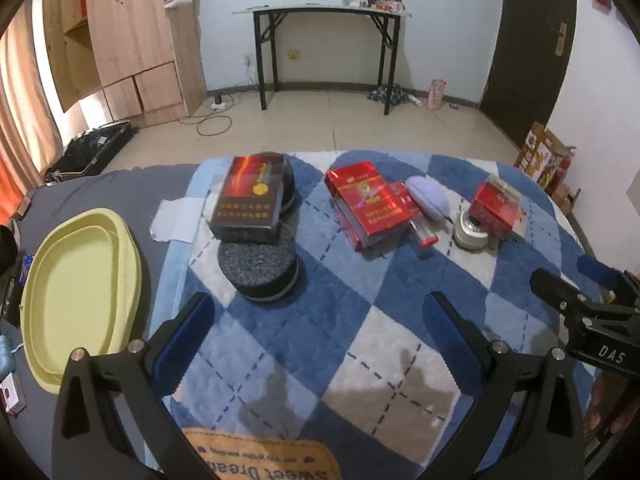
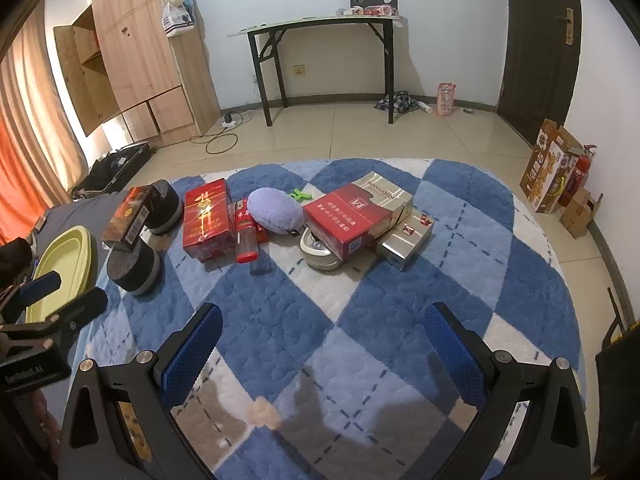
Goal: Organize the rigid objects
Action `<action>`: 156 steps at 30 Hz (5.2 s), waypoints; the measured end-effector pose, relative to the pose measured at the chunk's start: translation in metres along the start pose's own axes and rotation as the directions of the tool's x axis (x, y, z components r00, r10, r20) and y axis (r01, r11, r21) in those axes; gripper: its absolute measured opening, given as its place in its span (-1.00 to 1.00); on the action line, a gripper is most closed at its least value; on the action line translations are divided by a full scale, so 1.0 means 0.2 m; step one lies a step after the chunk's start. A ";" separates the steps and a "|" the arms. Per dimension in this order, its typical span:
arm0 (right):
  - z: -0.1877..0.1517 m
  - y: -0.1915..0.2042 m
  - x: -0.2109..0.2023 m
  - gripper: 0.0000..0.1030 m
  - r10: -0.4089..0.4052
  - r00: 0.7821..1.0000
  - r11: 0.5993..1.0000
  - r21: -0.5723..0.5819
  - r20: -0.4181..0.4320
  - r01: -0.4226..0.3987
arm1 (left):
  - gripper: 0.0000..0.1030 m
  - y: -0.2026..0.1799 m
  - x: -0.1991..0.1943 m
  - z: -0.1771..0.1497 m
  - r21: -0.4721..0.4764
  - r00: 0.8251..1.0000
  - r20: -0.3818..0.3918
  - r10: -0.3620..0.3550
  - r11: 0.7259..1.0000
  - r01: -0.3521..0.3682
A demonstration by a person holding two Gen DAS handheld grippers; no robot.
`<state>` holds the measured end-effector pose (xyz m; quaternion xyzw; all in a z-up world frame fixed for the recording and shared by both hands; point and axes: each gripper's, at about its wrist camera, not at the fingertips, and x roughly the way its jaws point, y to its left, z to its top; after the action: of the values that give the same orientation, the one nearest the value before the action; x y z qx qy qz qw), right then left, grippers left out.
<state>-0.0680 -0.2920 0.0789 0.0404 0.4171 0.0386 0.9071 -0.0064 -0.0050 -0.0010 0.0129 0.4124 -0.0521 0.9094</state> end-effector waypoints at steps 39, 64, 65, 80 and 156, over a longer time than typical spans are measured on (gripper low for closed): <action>-0.02 0.00 0.04 0.99 0.027 0.999 1.000 0.005 -0.030 -0.027 | 1.00 0.04 0.04 -0.01 0.012 0.994 -0.019 0.109 0.994 -0.109; -0.02 0.00 0.03 0.99 0.038 0.999 0.999 0.010 -0.033 -0.038 | 1.00 0.02 0.01 0.00 -0.011 1.000 -0.017 0.006 1.000 -0.006; -0.02 0.00 0.03 0.99 0.039 0.999 0.999 0.011 -0.034 -0.039 | 1.00 0.03 0.02 0.00 -0.025 1.000 -0.023 0.011 1.000 -0.012; -0.02 -0.01 0.04 0.99 0.035 0.999 0.999 0.010 -0.033 -0.035 | 1.00 0.14 0.05 0.00 -0.038 0.993 -0.059 0.103 0.994 -0.106; 0.43 -0.39 0.48 0.75 0.368 0.927 0.902 -0.266 0.064 -0.340 | 0.12 0.41 0.50 0.51 -0.059 0.991 -0.099 -0.090 0.995 0.085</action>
<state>0.0628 -0.3631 0.0543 0.0028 0.3424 0.2529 0.9049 0.1445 0.0622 -0.0095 -0.0276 0.4596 -0.0799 0.8841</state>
